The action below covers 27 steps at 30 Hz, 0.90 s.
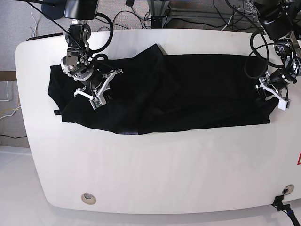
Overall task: Fold the T-shirt properly
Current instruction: 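Regrasp the shirt end with the left gripper near its edge, then fold the shirt end with the left gripper toward the right gripper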
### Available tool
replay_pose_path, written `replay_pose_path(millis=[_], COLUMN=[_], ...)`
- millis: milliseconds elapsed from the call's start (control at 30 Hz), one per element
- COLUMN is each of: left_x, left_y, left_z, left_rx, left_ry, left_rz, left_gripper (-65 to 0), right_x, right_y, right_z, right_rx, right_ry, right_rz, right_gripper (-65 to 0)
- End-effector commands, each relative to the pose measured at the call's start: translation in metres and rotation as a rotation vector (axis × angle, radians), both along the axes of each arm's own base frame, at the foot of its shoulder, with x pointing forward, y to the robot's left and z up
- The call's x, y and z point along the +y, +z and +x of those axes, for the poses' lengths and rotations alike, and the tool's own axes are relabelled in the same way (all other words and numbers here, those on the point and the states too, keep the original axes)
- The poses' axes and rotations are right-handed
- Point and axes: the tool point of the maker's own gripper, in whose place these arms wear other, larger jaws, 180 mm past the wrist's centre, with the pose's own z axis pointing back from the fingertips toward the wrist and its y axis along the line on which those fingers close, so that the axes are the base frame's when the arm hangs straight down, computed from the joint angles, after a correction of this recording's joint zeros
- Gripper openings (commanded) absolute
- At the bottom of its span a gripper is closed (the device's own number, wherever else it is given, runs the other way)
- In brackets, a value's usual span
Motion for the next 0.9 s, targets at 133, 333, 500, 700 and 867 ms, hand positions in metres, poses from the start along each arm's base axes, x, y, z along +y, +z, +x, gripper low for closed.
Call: replay_pose_path(millis=[133, 333, 500, 700, 867], left_x=[0.012, -0.001, -0.038, -0.126, -0.200], left_y=[0.033, 0.067, 0.071, 0.069, 0.073], left_z=[0.017, 0.003, -0.007, 0.001, 0.009], left_rx=[-0.102, -0.143, -0.136, -0.176, -0.221], left_ry=[0.000, -0.110, -0.179, -0.347, -0.469], left_rz=[0.047, 0.197, 0.212, 0.131, 0.030], left_gripper=[-65.0, -65.0, -65.0, -65.0, -65.0], right_x=[-0.006, -0.005, -0.005, 0.000, 0.005], right_y=[-0.007, -0.008, -0.008, -0.008, -0.009], right_z=[-0.007, -0.007, -0.007, -0.007, -0.008], right_rx=[0.044, 0.044, 0.044, 0.046, 0.047], right_ry=[0.014, 0.014, 0.014, 0.013, 0.013], right_rz=[-0.049, -0.047, -0.047, -0.035, -0.027], right_gripper=[-65.0, -65.0, -65.0, -65.0, -65.0])
